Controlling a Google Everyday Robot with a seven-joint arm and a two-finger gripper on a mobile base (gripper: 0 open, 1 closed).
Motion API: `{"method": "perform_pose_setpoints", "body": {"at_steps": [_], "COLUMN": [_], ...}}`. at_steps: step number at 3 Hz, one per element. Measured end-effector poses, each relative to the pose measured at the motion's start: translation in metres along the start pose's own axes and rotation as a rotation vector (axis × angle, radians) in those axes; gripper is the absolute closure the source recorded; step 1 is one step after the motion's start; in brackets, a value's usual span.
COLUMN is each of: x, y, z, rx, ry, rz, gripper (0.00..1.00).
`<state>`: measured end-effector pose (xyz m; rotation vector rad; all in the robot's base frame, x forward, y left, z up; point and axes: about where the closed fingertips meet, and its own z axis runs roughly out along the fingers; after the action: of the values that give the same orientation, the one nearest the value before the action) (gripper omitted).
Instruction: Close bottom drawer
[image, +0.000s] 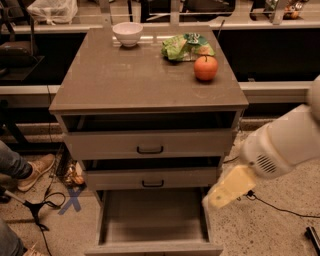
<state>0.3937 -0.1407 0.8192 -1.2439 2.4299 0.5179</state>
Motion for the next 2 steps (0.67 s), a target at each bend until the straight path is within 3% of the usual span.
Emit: {"method": "perform_pose_setpoints", "body": {"at_steps": [1,2], "x": [0.022,0.036], "y": [0.035,0.045], "z": [0.087,0.103], "rx": [-0.152,-0.176], "ry": [0.018,0.043], "rz": [0.152,0.182], "gripper": [0.00,0.00]}}
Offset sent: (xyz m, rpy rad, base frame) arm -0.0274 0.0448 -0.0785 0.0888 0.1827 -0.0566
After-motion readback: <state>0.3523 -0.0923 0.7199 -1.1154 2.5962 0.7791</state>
